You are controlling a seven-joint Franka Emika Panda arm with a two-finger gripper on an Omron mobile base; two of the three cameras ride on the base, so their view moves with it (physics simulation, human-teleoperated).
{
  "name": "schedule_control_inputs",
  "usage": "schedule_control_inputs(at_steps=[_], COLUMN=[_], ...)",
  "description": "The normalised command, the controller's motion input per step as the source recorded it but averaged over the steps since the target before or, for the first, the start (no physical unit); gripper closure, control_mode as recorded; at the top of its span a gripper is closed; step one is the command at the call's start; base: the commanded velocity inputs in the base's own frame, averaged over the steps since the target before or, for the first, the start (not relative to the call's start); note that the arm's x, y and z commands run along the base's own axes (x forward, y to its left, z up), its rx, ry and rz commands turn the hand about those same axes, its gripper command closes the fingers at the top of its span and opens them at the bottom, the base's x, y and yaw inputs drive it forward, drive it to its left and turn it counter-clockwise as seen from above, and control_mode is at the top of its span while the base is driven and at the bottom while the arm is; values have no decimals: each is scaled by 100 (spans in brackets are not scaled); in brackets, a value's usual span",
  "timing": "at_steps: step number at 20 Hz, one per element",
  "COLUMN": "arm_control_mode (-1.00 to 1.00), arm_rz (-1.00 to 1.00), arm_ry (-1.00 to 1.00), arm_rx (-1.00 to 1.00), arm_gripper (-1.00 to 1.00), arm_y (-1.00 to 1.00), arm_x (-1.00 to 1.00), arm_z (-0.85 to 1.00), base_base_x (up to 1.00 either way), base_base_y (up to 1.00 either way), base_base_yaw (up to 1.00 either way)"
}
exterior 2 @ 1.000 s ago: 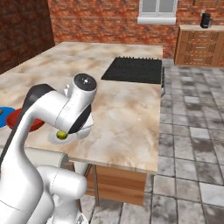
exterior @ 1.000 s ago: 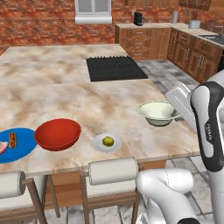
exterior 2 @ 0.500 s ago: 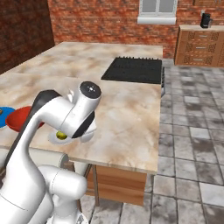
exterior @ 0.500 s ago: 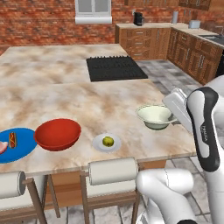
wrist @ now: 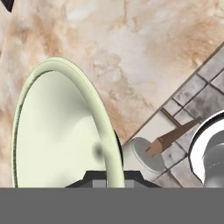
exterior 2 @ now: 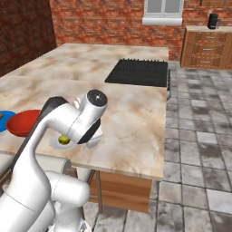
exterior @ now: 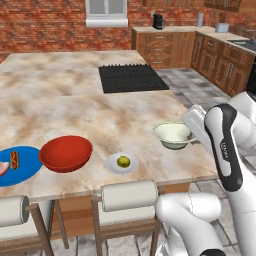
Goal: Take the smaller bowl and place it next to the appetizer plate on the dining counter , and place the larger bowl next to the plate with cooked food.
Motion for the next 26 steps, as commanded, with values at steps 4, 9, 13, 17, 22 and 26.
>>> schedule_control_inputs(at_steps=[4, 9, 13, 17, 22, 26], arm_control_mode=[-100, -100, -100, -100, -100, -100], arm_rz=[0, 0, 0, 0, 0, 0], arm_ry=[1, 2, 2, 1, 0, 0], arm_rx=[0, 0, 0, 0, 0, 0], arm_gripper=[100, 100, 100, 100, 100, 100], arm_y=[0, 0, 0, 0, 2, 7], arm_x=[21, 15, 15, 18, 16, 18], arm_z=[-34, -35, -34, -36, -38, -39], base_base_x=[0, 0, 0, 0, 0, 0], base_base_y=[0, 0, 0, 0, 0, 0], base_base_yaw=[0, 0, 0, 0, 0, 0])
